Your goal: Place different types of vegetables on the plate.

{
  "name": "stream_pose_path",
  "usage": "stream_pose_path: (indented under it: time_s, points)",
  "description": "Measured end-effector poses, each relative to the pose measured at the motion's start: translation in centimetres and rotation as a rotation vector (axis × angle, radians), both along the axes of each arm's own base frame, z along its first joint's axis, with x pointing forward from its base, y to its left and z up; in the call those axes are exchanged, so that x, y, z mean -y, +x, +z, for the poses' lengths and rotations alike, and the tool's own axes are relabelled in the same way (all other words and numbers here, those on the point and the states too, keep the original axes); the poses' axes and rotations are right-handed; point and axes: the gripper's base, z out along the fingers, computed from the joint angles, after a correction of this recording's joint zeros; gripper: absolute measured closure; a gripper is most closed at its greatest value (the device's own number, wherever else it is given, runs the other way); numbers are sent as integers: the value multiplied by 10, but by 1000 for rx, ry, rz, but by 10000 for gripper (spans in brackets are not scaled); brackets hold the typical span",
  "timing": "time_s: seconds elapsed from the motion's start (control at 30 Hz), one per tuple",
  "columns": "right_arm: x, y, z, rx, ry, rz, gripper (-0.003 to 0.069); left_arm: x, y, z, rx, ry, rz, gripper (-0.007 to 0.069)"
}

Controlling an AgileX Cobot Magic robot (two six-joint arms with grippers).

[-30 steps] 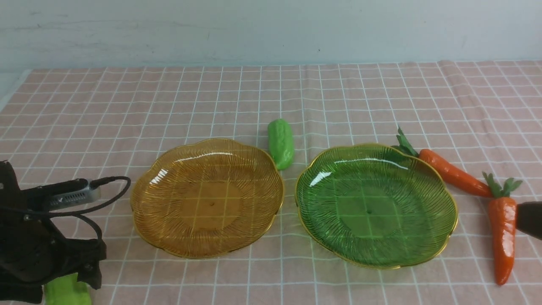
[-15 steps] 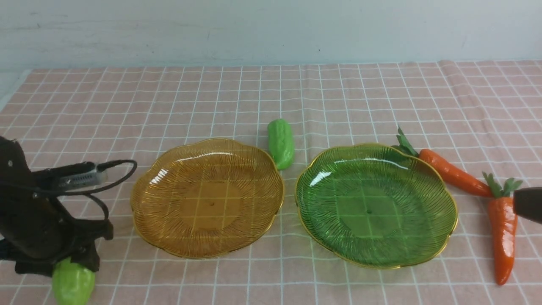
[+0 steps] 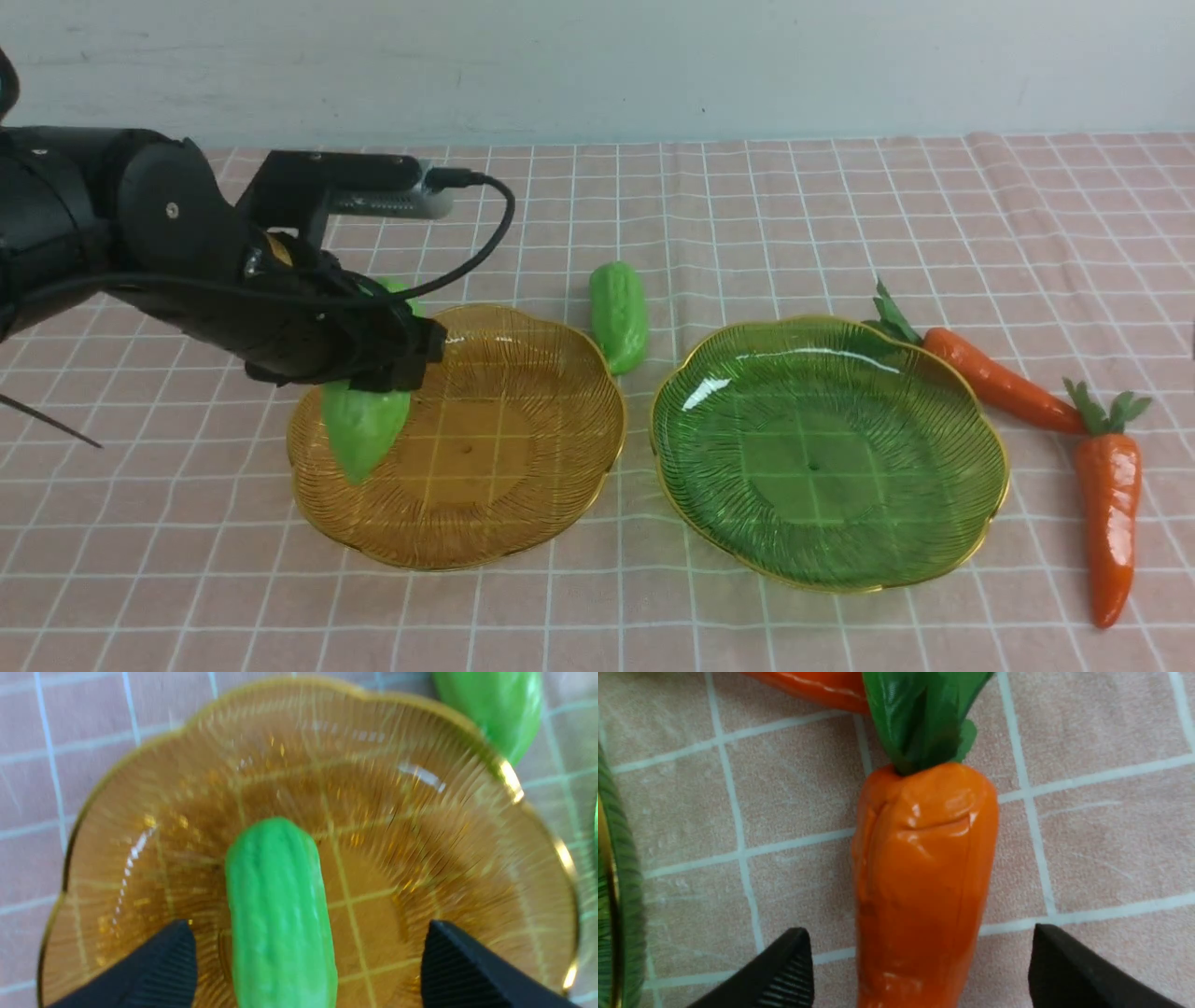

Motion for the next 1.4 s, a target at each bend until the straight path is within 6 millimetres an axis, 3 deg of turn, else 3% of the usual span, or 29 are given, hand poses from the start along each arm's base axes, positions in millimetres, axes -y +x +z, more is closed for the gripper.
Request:
stream_pose_path:
  time_s: [0.07,0.1,0.17,0.2,0.3,0.4,0.47,0.57,0.67,0.8,0.87,0.97,1.1,1.2,1.4]
  points:
    - [-2,2,-7,-13,-1,7,115,2,5,16,18,-12,-4,74]
    - [-2,3,-7,-16,0,9,164,3,7,23,24,-19,-6,116]
    - [-1,6,-2,-22,-9,30,347,5,11,39,38,-31,-10,222]
    - [-1,8,2,-25,-16,44,406,6,12,49,35,-35,-16,335]
    - [1,13,24,-23,-28,60,378,8,14,67,45,-39,-32,562]
    - [-3,15,57,38,-13,51,379,10,18,86,88,-65,-34,619]
    - [-18,16,83,126,27,68,379,13,25,92,127,-102,-26,623]
    - [-48,19,100,216,83,154,379,23,42,90,163,-176,-8,610]
    - [-82,25,98,269,134,217,379,41,64,71,151,-202,-20,552]
    - [-114,33,69,215,147,287,379,75,87,39,114,-204,-66,424]
    - [-122,35,54,168,148,307,379,93,100,18,81,-201,-90,317]
    - [-126,35,42,115,152,322,337,102,114,-5,36,-188,-103,199]
    - [-126,34,42,106,152,327,192,106,130,-33,10,-139,-115,71]
    - [-126,33,42,91,153,334,126,107,133,-48,-14,-116,-118,57]
    - [-126,33,42,89,154,335,113,109,136,-63,-35,-99,-122,57]
